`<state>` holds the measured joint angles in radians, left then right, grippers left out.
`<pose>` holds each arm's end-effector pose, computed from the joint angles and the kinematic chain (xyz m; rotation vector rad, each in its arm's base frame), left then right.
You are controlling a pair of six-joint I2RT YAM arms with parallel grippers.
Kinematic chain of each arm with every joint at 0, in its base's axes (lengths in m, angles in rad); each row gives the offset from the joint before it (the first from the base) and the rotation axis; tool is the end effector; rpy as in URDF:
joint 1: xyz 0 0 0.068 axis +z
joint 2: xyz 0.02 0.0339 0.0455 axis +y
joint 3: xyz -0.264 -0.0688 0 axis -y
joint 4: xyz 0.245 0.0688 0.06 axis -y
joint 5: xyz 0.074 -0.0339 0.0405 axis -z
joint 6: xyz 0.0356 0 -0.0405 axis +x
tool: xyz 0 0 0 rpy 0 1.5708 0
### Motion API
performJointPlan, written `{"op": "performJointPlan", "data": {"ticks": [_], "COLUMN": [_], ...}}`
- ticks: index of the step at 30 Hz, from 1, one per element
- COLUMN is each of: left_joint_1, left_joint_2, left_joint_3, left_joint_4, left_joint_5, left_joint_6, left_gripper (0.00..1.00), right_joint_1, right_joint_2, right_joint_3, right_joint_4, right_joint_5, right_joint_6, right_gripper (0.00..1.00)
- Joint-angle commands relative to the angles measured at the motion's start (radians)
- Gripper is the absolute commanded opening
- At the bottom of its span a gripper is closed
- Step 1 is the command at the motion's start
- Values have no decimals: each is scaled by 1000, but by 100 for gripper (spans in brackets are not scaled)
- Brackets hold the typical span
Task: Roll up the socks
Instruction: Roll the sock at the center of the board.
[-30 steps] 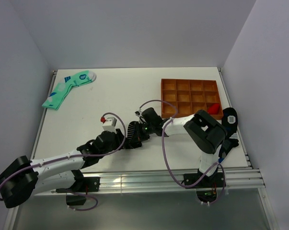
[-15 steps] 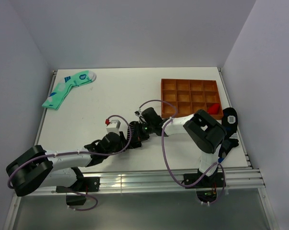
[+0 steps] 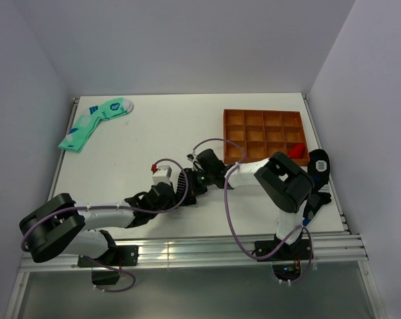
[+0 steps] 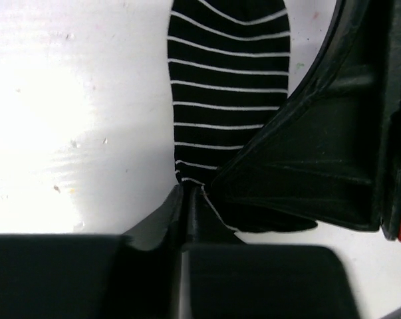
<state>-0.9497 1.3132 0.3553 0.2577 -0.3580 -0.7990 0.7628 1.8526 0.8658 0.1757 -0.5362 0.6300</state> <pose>0.1410 -0.1756 0.1337 -0.0196 2.2756 -0.5458 0.2409 0.2554 0.1199 -0.4609 2.5973 1.2242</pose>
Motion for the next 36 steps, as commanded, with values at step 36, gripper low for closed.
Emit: {"op": "performJointPlan", "data": {"ticks": [36], "left_joint_1": [-20], "left_joint_2": [142], "left_joint_3": [330], "left_joint_4": [-534], "left_joint_5": [152], "left_joint_6": [-101], "left_gripper": [1], "right_joint_1": [280], "right_joint_2": [-464], "right_joint_3": [-447], "right_joint_4": [494], "right_joint_5": [502], "right_joint_6": [-227], "right_gripper": [29]}}
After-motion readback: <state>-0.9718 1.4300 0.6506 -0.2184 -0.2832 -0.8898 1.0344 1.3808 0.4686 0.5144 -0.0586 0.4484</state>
